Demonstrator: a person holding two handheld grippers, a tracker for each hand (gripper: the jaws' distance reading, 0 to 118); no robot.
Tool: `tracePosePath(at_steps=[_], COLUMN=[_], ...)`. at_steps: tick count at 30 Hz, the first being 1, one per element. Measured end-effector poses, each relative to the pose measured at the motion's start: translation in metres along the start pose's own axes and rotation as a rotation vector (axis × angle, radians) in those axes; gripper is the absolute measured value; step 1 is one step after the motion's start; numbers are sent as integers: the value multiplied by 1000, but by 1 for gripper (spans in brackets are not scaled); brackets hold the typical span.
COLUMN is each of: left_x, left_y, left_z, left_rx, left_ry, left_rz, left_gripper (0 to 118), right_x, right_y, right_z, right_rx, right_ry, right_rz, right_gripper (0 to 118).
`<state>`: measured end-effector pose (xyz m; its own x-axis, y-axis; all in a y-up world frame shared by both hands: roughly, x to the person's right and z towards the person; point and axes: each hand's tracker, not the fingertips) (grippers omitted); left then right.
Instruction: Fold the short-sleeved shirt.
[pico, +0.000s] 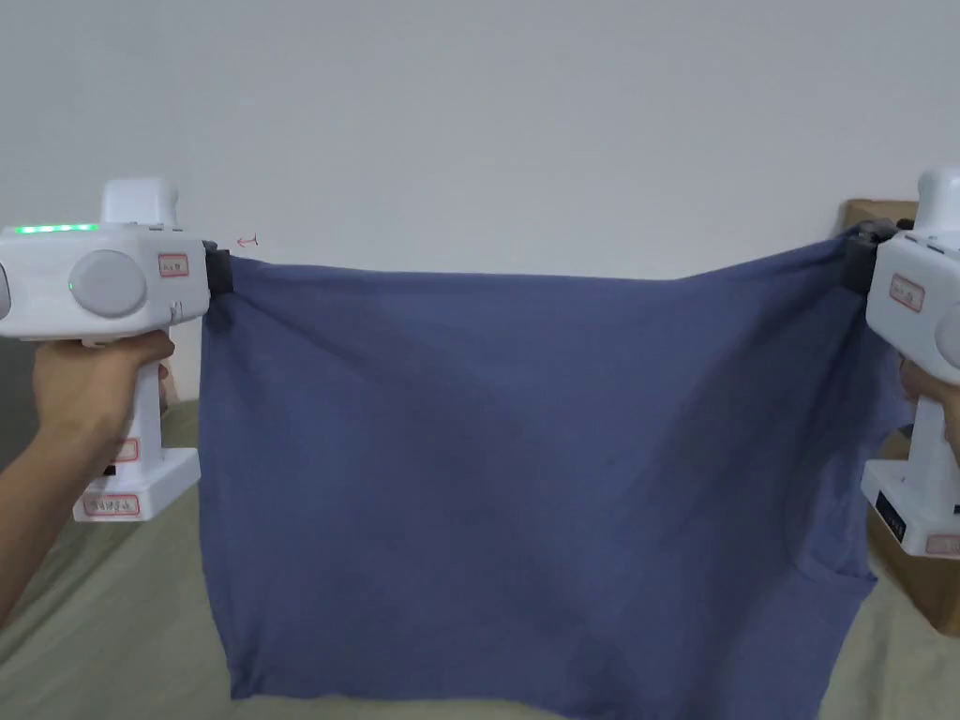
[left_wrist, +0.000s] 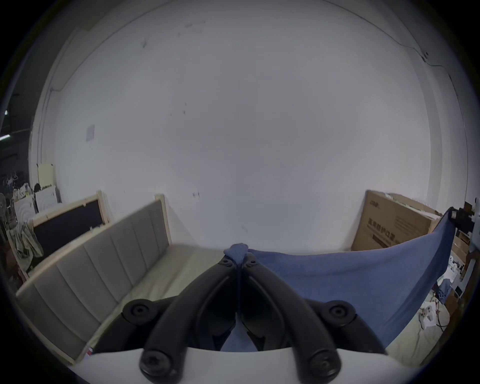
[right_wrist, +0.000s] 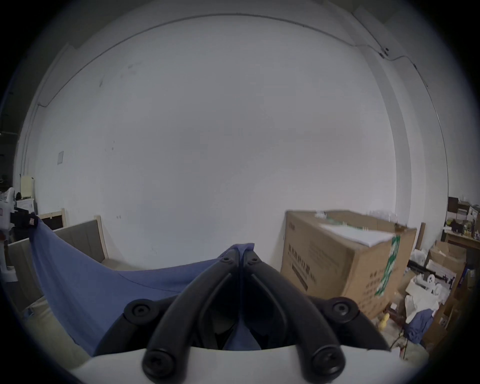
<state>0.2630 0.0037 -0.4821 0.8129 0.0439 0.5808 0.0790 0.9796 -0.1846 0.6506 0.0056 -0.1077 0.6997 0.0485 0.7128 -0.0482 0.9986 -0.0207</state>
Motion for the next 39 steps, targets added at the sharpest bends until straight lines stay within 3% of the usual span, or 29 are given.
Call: tracePosePath(at_steps=[3,10,23,30,39], left_x=[3,10,34,32,5], left_y=[25,38,-91,-182,-278], left_z=[-6,-37,-141,-140,-64], left_rx=[37,77,-86,-212,-377], left_ry=[7,5,-6,-25,-33], left_rz=[-1,-3,-26,-61,-35], left_gripper=[1,1,1,1,1], right_x=[-2,10,22,19,20], right_y=[25,39,-123,-206,-271], right_z=[-12,-48,-112,-96,9], right_rx=[53,85,-137,-291,-421], right_ry=[-13,-8,17,24,70], right_rz=[24,-11,-53,-80,-128], right_gripper=[1,1,1,1,1])
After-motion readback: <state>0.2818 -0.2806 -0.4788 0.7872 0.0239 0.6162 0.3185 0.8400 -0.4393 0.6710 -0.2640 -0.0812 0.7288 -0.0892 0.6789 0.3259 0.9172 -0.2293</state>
